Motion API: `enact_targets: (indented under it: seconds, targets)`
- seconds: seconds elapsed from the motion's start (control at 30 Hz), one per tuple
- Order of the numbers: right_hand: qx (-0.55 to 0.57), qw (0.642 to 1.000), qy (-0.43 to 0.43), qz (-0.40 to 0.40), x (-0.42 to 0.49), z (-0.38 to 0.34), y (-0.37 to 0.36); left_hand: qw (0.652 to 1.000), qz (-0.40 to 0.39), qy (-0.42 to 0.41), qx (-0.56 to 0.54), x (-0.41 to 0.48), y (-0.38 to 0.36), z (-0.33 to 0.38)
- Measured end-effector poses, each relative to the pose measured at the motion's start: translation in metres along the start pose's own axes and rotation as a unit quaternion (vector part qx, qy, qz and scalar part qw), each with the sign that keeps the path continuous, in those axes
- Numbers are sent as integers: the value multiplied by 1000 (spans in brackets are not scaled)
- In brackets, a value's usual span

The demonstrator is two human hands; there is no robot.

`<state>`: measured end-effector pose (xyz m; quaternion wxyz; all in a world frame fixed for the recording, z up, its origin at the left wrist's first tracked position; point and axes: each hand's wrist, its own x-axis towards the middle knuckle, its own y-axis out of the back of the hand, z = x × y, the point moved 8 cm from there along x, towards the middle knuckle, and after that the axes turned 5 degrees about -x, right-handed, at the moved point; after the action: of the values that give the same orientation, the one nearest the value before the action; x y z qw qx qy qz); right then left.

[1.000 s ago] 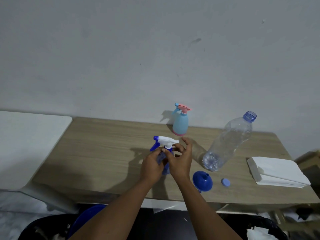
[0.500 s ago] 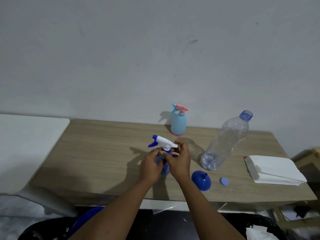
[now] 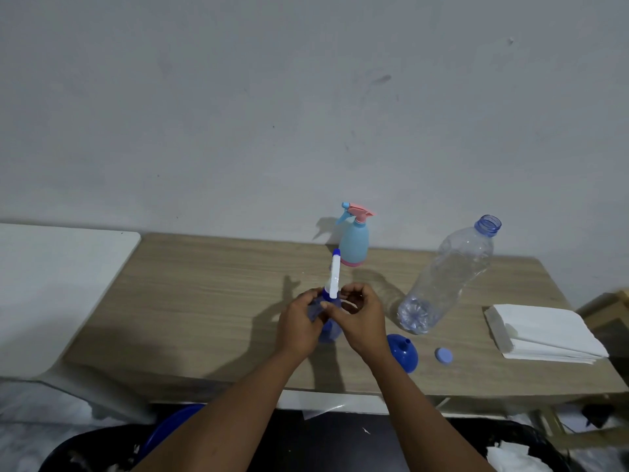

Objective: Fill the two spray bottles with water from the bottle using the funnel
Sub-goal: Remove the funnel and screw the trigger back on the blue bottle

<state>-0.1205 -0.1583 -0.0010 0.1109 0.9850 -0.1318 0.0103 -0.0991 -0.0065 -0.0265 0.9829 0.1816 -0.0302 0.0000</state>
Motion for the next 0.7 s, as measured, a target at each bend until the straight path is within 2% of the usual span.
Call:
enact_targets:
  seconds: [0.17, 0.33, 0.47, 0.7]
  targets:
    - [-60, 997, 40, -11, 3, -12, -6, 1000, 10, 0, 1, 1, 2, 2]
    - [10, 1000, -20, 18, -1, 0, 1, 999, 28, 21, 8, 1, 3, -6]
    - [-23, 999, 29, -6, -3, -15, -4, 1000, 17, 21, 9, 1, 2, -4]
    - [9, 1000, 2, 21, -9, -7, 2, 1000, 24, 18, 4, 4, 2, -8]
